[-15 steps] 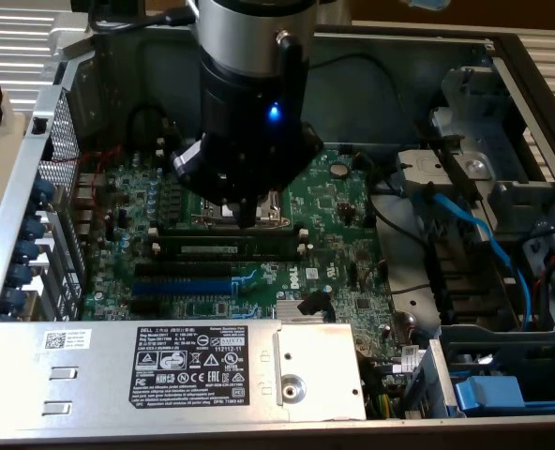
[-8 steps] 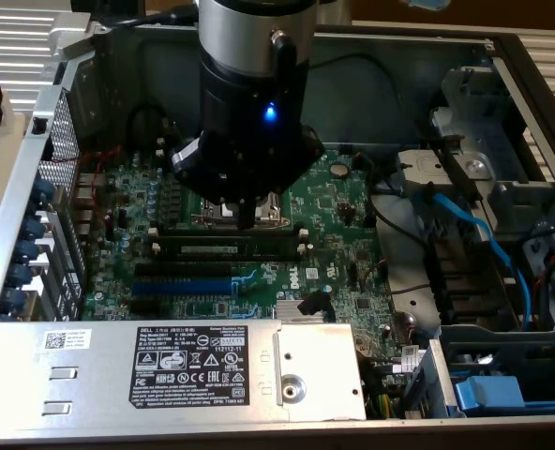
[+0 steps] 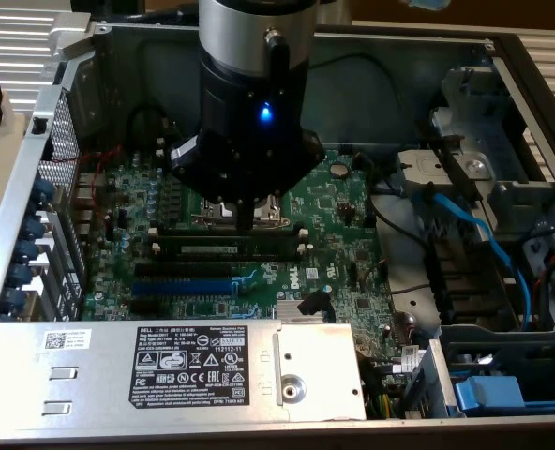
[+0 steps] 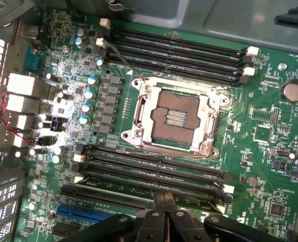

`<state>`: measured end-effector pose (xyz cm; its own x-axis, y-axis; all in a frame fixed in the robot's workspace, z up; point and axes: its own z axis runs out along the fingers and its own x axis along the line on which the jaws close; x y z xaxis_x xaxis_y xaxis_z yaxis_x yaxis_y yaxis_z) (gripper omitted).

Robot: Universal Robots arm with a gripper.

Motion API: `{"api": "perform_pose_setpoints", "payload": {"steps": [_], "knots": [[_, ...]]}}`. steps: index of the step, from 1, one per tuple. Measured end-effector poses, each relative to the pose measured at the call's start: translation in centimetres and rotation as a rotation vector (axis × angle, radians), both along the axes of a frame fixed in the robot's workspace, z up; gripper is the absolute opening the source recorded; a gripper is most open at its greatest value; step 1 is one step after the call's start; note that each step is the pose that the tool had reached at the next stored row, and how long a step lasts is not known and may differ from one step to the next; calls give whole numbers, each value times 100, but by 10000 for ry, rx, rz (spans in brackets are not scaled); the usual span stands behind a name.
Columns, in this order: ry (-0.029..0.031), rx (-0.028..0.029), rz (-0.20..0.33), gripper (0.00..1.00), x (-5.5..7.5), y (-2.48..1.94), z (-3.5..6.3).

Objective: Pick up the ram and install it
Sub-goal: 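Press down the ram until it locks into place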

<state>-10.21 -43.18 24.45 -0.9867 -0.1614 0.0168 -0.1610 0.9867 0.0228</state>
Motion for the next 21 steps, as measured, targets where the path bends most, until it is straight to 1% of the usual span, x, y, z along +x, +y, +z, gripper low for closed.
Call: {"api": "perform_pose_setpoints", "payload": {"steps": [21], "knots": [[163,-223,-2204,10,0,0,0]]}}
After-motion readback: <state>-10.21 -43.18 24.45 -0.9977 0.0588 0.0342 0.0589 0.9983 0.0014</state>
